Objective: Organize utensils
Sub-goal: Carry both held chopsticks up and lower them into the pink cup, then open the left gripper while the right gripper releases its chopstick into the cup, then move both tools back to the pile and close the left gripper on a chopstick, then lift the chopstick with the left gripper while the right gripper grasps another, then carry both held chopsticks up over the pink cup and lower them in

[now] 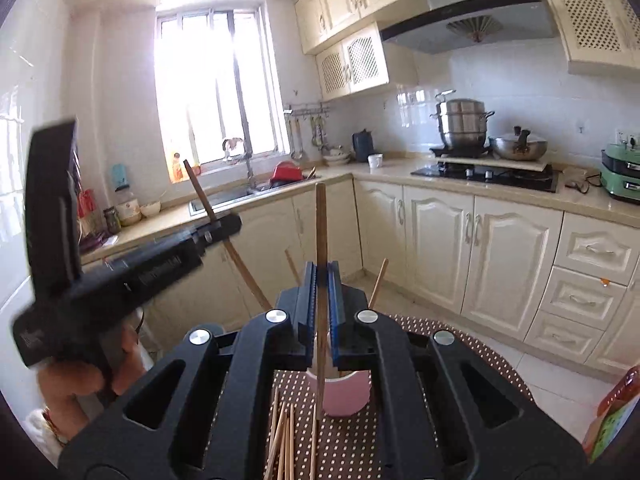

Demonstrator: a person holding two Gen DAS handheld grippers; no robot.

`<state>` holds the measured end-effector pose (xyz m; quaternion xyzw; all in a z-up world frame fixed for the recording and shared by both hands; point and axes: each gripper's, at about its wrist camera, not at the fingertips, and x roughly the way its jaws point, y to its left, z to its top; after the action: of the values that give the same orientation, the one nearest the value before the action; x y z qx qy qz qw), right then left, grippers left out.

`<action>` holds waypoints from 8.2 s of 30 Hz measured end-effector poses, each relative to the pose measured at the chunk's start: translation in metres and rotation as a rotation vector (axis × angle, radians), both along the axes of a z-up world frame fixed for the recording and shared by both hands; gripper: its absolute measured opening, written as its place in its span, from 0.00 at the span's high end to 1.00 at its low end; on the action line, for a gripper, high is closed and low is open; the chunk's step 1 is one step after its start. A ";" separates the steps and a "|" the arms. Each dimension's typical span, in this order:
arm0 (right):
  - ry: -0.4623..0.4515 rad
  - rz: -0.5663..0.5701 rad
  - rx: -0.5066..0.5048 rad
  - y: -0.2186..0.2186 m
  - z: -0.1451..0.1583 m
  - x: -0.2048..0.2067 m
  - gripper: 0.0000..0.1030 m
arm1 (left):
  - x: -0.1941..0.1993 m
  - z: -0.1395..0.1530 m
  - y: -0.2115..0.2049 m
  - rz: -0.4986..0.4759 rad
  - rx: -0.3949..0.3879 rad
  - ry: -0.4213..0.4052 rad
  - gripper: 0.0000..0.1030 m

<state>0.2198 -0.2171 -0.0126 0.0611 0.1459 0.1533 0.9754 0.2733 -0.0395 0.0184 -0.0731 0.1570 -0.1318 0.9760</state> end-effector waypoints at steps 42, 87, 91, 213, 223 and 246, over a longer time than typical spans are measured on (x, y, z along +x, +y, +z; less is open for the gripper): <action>-0.133 -0.101 0.034 0.005 0.001 0.033 0.94 | 0.012 -0.036 0.036 0.115 0.079 0.011 0.53; -0.027 -0.113 0.021 0.000 -0.023 0.007 0.52 | -0.047 -0.038 0.047 0.114 0.075 0.045 0.44; -0.027 -0.116 0.025 -0.004 -0.025 -0.007 0.52 | -0.059 -0.040 0.046 0.111 0.091 0.048 0.44; 0.194 0.142 -0.062 0.007 -0.053 -0.043 0.95 | -0.099 -0.068 0.024 -0.015 0.113 0.152 0.94; 0.102 0.099 -0.015 -0.001 -0.031 -0.041 0.95 | -0.089 -0.032 0.001 -0.019 0.102 0.045 0.94; -0.055 0.009 0.050 -0.008 -0.009 0.016 0.95 | -0.007 -0.007 -0.032 0.050 0.029 -0.110 0.94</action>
<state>0.2361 -0.2249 -0.0217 0.0806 0.1157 0.1631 0.9765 0.2663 -0.0718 0.0112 -0.0554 0.1033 -0.1091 0.9871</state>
